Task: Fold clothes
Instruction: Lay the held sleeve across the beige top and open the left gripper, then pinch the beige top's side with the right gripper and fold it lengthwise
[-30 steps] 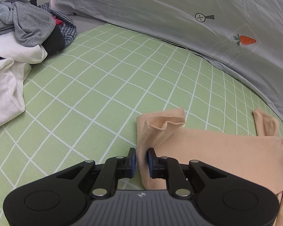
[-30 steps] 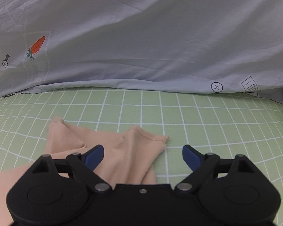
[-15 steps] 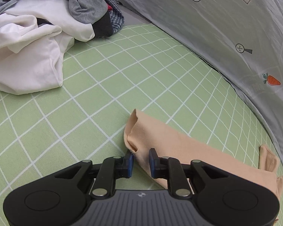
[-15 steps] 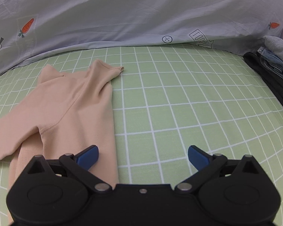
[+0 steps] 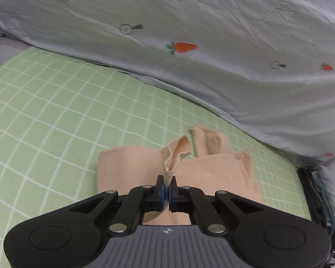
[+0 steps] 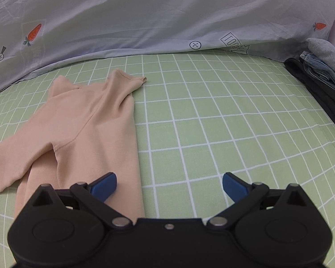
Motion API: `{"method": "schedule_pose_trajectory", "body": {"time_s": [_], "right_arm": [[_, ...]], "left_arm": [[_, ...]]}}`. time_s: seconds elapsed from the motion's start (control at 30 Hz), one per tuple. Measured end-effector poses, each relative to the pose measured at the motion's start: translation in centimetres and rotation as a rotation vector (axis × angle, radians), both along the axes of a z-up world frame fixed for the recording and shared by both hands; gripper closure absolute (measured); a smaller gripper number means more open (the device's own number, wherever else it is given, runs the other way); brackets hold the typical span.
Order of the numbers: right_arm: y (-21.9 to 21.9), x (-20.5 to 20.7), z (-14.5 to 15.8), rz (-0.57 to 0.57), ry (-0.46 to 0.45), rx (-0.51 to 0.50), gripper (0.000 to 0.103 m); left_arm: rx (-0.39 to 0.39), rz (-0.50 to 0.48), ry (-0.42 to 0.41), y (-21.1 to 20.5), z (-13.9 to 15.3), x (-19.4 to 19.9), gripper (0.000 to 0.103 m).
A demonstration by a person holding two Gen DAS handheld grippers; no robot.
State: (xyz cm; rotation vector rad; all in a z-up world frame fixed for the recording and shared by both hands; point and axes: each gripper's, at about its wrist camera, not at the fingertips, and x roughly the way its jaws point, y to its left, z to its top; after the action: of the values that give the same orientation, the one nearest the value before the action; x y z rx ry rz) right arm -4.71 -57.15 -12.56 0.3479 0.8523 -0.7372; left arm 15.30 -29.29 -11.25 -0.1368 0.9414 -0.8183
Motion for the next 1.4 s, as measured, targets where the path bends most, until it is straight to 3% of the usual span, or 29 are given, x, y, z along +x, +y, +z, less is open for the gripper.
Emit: {"method": "schedule_pose_trajectory", "body": {"time_s": [0.07, 0.13, 0.17, 0.23, 0.37, 0.57, 0.6, 0.7, 0.73, 0.8, 0.9, 1.4], "right_arm": [[0.0, -0.3, 0.0, -0.004, -0.008, 0.005, 0.001], [0.0, -0.5, 0.3, -0.009, -0.027, 0.013, 0.001], [0.1, -0.6, 0.4, -0.008, -0.042, 0.016, 0.001], [0.3, -0.7, 1.0, 0.002, -0.079, 0.020, 0.001], [1.2, 0.4, 2.3, 0.056, -0.142, 0.021, 0.003], [3.9, 3.7, 3.2, 0.229, -0.214, 0.086, 0.019], [4.4, 4.3, 3.3, 0.260, -0.220, 0.100, 0.026], [6.0, 5.8, 2.6, 0.327, -0.195, 0.175, 0.060], [6.4, 6.0, 2.2, 0.334, -0.181, 0.189, 0.067], [6.9, 6.4, 1.5, 0.341, -0.155, 0.208, 0.070], [7.0, 6.1, 0.9, 0.337, -0.156, 0.253, 0.099], [9.3, -2.1, 3.2, 0.270, -0.185, 0.237, 0.101]], "left_arm": [[-0.007, -0.149, -0.002, -2.9, 0.4, -1.9, 0.093], [0.001, -0.271, -0.005, -5.3, 0.5, -3.5, 0.076], [0.036, -0.291, -0.015, -5.8, 0.2, -4.1, 0.069], [0.115, -0.309, -0.041, -6.3, -0.6, -5.0, 0.064], [0.187, -0.229, -0.007, -5.2, -2.0, -4.3, 0.053], [0.312, -0.120, 0.013, -3.7, -3.5, -2.3, 0.052], [0.322, -0.111, 0.018, -3.5, -3.6, -2.1, 0.052], [0.330, -0.102, 0.032, -3.0, -3.9, -1.8, 0.052], [0.333, -0.104, 0.031, -2.9, -3.9, -1.8, 0.052], [0.343, -0.116, 0.019, -2.9, -3.8, -2.0, 0.052], [0.359, -0.126, 0.001, -2.6, -3.5, -2.7, 0.052], [0.379, -0.171, -0.047, -1.1, -1.2, -9.4, 0.052]]}}
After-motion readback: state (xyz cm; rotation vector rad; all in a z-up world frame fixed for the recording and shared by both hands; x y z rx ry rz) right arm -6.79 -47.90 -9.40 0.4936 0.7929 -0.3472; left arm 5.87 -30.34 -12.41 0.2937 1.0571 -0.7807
